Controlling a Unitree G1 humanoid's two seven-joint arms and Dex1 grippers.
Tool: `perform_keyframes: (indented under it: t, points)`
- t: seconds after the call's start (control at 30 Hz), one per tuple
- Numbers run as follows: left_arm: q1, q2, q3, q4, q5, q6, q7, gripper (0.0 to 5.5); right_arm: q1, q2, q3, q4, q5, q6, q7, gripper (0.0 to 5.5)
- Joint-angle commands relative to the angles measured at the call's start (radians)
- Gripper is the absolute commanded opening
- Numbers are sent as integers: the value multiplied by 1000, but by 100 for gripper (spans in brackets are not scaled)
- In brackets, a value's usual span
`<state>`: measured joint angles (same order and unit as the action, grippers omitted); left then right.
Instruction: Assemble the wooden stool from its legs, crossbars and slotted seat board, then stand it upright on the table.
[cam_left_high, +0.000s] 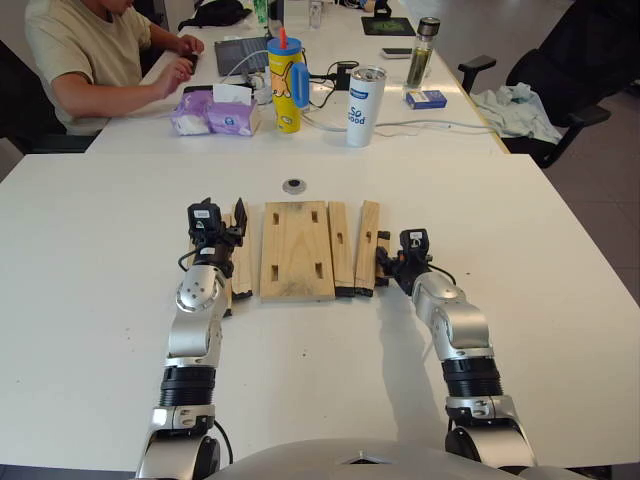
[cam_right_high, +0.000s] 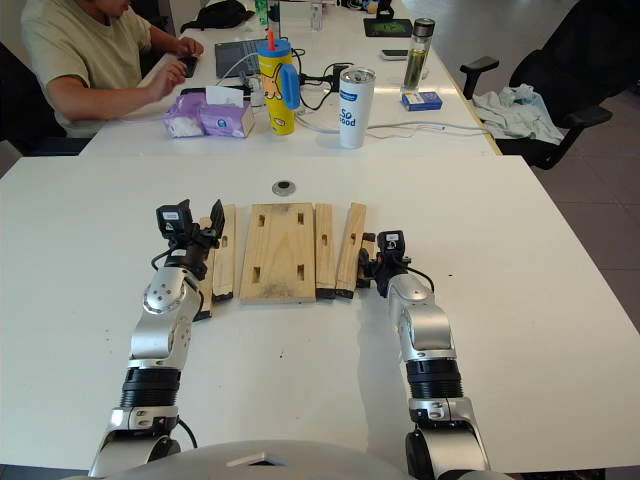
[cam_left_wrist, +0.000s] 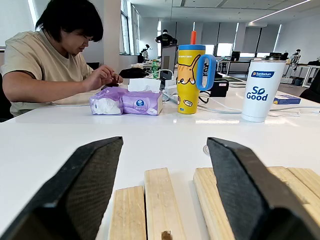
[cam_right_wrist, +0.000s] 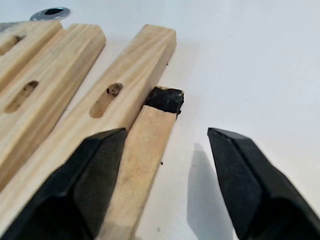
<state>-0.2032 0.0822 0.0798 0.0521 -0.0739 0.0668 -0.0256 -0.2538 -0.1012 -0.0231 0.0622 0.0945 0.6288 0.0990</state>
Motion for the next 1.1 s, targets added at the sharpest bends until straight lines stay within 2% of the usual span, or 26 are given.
perform_keyframes:
  t: [0.03,0.37,0.67,1.0,1.1]
  points:
    - [-17,-2,3,10,2,-5,2,316,-9,-7,20,10,-3,34,19,305]
    - [-18,-4,7,18,0,-14,5,316,-13,-22,51,3,-15,69,37,305]
    - [-25,-7,9,24,0,-21,8,316,-29,-40,74,-21,-38,194,26,305]
    - [-31,-9,17,27,-2,-25,12,313,-33,-43,51,-34,-17,326,39,140]
    - [-42,-11,25,33,-22,-14,0,313,-39,-41,33,-28,-27,242,17,130]
